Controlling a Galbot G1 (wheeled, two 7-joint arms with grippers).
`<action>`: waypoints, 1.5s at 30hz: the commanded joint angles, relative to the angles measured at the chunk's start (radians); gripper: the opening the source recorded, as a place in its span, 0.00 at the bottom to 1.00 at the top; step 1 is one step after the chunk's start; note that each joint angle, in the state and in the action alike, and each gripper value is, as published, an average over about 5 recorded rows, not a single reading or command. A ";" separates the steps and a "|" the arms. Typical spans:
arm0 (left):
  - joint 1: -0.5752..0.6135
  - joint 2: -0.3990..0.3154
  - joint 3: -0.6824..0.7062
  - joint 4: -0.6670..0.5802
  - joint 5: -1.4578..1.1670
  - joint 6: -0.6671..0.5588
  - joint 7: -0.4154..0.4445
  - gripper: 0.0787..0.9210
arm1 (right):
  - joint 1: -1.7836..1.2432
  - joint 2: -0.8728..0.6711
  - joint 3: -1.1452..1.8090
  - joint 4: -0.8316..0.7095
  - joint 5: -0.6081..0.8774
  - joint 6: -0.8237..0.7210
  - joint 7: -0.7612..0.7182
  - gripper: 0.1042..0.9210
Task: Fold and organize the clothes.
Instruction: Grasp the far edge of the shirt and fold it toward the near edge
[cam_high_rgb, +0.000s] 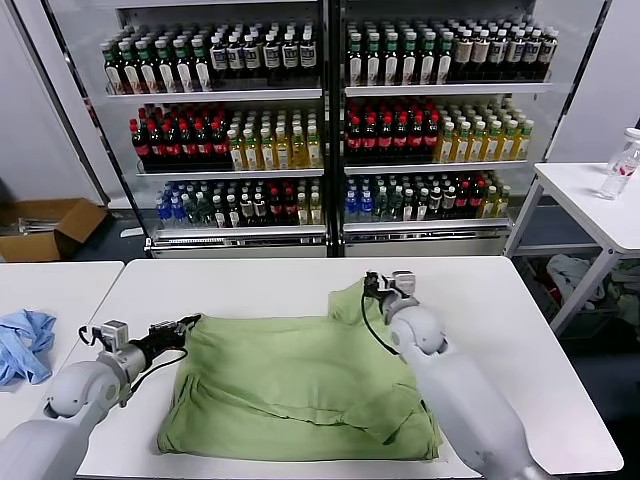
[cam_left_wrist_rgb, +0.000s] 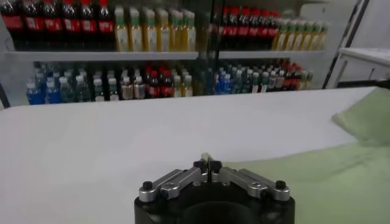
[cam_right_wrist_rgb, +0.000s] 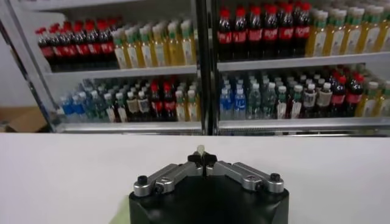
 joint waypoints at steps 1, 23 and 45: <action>0.250 0.037 -0.129 -0.195 -0.050 -0.042 0.007 0.00 | -0.335 -0.156 0.115 0.466 0.059 -0.047 0.051 0.00; 0.452 0.040 -0.256 -0.276 -0.036 -0.011 0.040 0.00 | -0.795 -0.123 0.292 0.747 -0.095 -0.028 0.007 0.00; 0.480 0.056 -0.306 -0.273 -0.031 0.087 0.134 0.00 | -0.928 -0.111 0.349 0.809 -0.148 -0.048 -0.004 0.00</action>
